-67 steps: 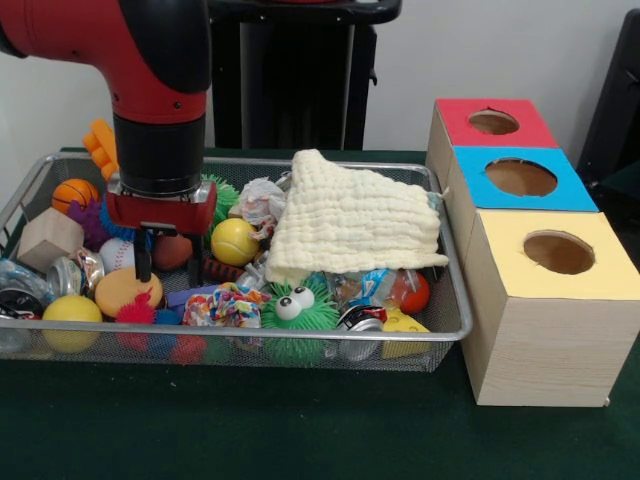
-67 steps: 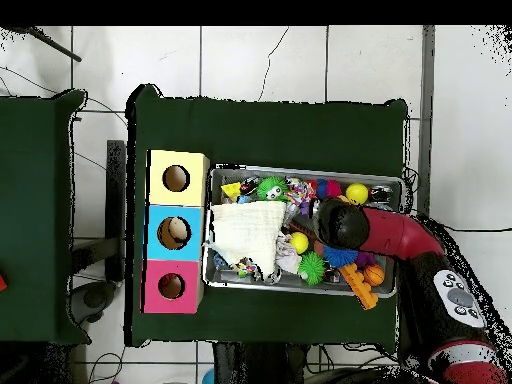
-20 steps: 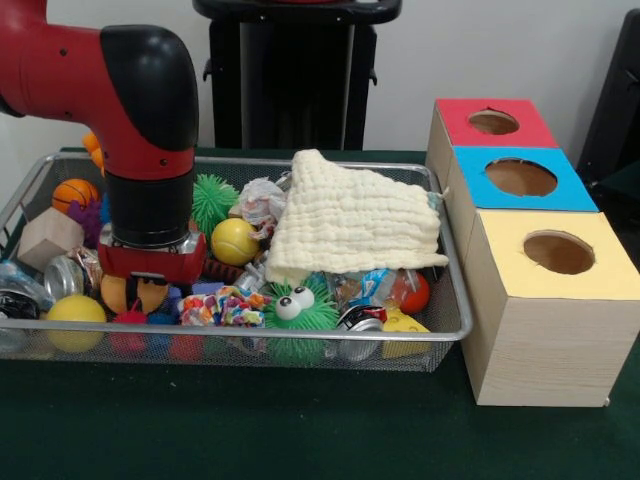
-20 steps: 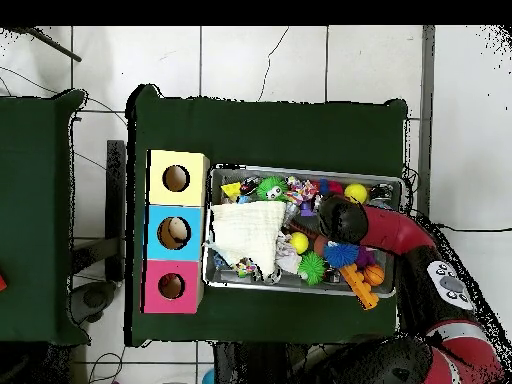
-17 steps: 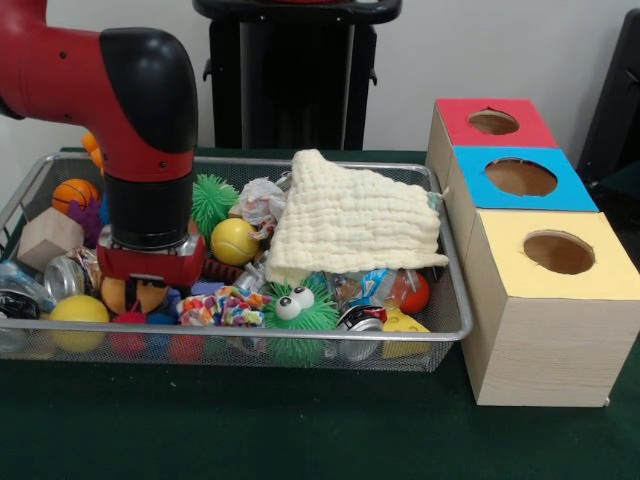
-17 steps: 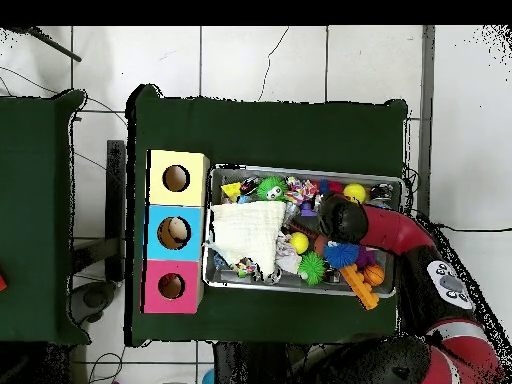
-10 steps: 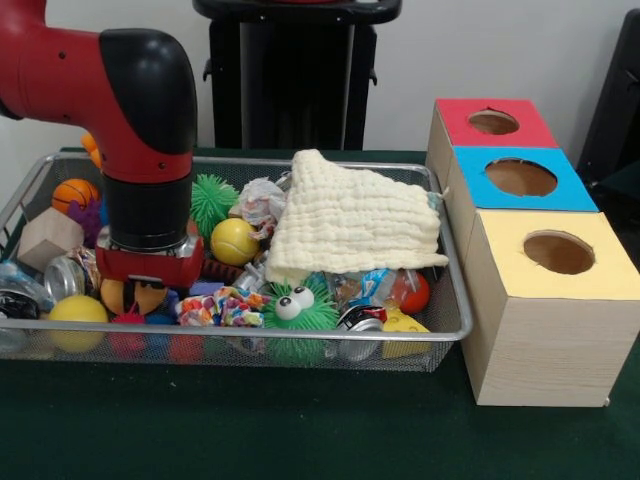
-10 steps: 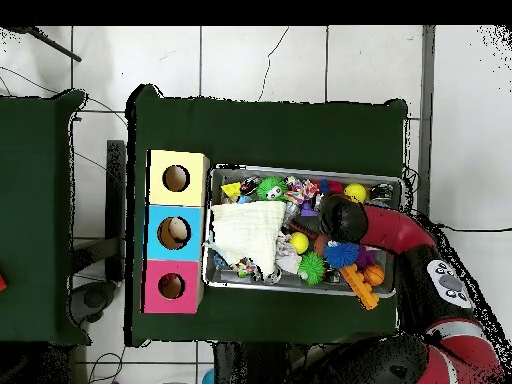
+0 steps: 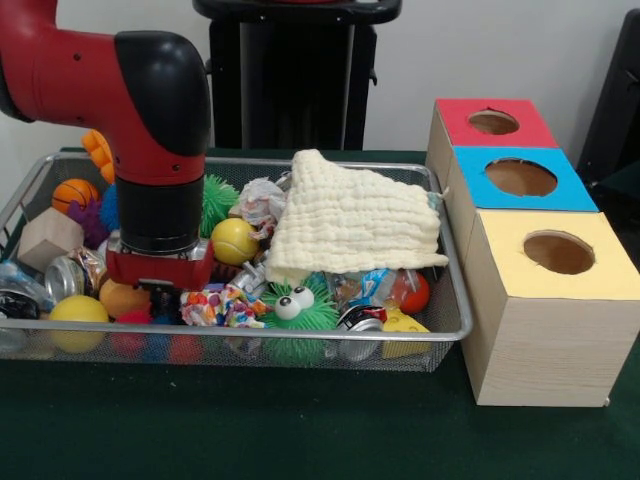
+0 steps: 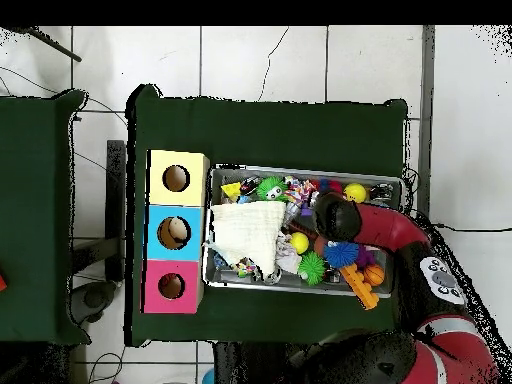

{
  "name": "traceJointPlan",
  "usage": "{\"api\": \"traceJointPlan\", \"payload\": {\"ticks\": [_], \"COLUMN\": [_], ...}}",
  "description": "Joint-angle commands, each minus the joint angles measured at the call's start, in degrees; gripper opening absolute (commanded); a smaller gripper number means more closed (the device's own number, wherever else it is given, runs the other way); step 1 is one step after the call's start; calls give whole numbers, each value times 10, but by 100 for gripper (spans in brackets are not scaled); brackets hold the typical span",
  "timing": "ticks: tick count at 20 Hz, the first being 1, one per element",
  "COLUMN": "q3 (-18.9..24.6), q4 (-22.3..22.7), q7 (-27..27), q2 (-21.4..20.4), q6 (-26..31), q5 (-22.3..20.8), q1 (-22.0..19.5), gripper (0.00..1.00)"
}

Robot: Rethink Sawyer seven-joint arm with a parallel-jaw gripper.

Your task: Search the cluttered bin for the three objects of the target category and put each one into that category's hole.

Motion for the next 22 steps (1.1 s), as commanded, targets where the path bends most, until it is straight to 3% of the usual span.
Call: {"api": "traceJointPlan", "payload": {"ticks": [1, 7, 12, 16, 22], "q3": [2, 6, 5, 16, 23], "q4": [-12, -2, 45, 65, 60], "q7": [36, 17, 16, -8, -15], "q2": [52, 20, -85, -154, -176], "q6": [-38, 14, 71, 166, 211], "q5": [-32, -24, 0, 29, 31], "q1": [-2, 4, 13, 12, 11], "gripper": [0, 0, 0, 0, 0]}}
